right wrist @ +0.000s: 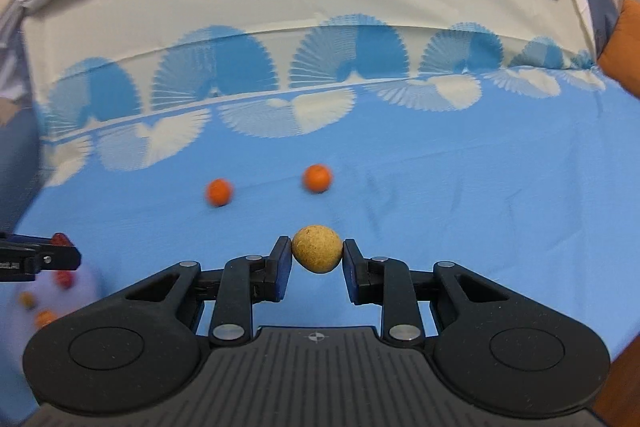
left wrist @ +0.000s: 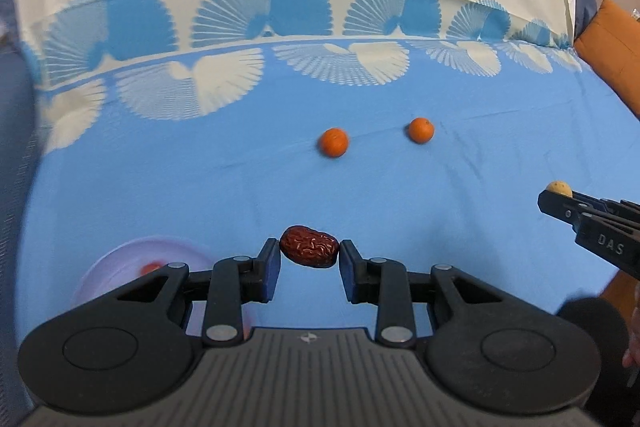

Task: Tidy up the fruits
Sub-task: 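Grasp a red date with the left tool while the right tool grasps a yellow fruit, then carry the red date and yellow fruit in both tools over the plate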

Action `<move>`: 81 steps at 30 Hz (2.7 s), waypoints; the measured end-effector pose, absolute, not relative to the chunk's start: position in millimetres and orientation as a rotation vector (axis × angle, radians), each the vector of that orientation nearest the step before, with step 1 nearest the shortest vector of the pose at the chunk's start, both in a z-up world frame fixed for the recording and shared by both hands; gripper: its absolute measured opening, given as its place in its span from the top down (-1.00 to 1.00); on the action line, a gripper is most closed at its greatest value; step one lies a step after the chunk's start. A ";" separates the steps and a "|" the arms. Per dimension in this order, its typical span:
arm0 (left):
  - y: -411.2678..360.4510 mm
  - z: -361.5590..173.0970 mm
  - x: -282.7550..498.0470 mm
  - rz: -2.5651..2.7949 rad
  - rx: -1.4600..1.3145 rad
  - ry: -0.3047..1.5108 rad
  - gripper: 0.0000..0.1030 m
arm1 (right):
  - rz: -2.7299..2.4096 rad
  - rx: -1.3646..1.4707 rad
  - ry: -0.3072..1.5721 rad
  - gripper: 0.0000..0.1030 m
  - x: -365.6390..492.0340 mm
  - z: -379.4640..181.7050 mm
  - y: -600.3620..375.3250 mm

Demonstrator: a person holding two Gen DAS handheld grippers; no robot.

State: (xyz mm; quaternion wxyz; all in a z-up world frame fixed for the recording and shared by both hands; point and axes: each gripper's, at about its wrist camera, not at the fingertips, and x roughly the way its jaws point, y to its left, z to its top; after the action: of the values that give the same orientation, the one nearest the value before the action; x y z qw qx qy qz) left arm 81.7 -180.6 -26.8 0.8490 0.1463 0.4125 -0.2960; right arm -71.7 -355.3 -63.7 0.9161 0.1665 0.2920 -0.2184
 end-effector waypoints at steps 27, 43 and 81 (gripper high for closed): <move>-17.3 71.3 -55.0 -0.517 0.155 0.672 0.32 | -0.169 0.211 0.484 0.44 -161.3 19.8 -172.9; 1.9 71.4 -63.2 -0.498 0.127 0.665 0.32 | -0.146 0.206 0.479 0.44 -164.8 21.1 -168.8; 25.2 43.6 -12.4 -0.413 0.086 0.763 0.31 | -0.110 0.208 0.613 0.44 -117.9 -8.7 -167.9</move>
State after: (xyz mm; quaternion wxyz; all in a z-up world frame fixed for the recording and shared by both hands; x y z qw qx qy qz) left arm -12.4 25.2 43.6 0.9064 0.0417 0.3697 -0.2000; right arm -117.9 -167.9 -8.7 0.9466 0.1023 0.3010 -0.0541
